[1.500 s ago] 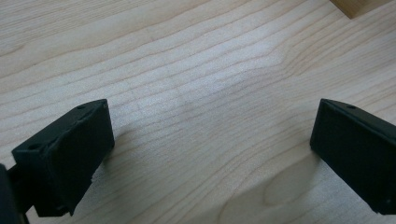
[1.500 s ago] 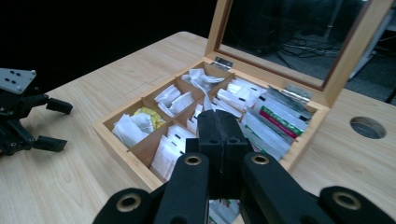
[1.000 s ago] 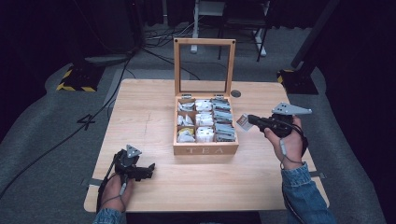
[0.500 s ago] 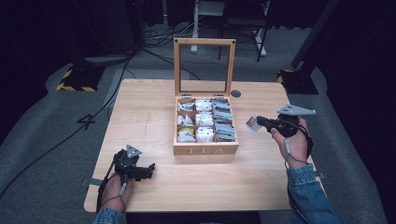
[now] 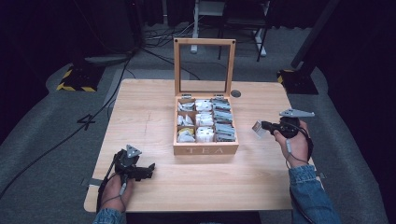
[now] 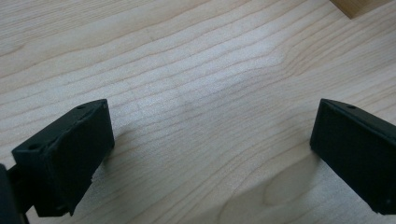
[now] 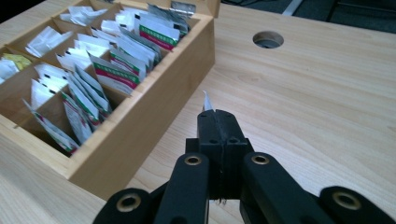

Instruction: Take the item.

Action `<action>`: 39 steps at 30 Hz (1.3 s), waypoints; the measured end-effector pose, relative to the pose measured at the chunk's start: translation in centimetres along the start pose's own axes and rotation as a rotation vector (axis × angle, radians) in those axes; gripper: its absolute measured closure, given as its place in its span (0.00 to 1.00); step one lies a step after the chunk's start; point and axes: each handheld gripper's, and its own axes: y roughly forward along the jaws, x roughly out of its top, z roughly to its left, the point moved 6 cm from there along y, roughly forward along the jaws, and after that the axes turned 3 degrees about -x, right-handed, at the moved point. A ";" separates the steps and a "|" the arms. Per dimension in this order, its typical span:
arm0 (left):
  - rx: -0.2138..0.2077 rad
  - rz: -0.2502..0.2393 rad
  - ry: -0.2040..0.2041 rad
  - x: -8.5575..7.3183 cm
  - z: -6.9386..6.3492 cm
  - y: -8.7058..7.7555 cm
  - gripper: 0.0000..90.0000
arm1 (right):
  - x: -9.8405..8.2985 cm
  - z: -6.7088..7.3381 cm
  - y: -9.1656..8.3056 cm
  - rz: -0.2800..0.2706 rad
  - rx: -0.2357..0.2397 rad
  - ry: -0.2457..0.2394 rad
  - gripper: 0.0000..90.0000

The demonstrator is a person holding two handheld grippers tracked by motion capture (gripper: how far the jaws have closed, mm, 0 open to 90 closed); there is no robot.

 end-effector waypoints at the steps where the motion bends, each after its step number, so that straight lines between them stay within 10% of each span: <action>1: 0.000 0.000 0.000 0.0 0.0 0.0 0.00 | -0.2 -0.2 0.2 0.005 -0.001 0.005 1.00; 32: 0.000 0.000 0.000 0.0 0.0 0.0 0.00 | -4.0 -2.5 2.9 0.160 -0.031 0.054 1.00; 39: 0.000 0.000 0.000 0.0 0.0 0.0 0.00 | -5.0 -3.8 3.7 0.171 -0.063 0.071 0.76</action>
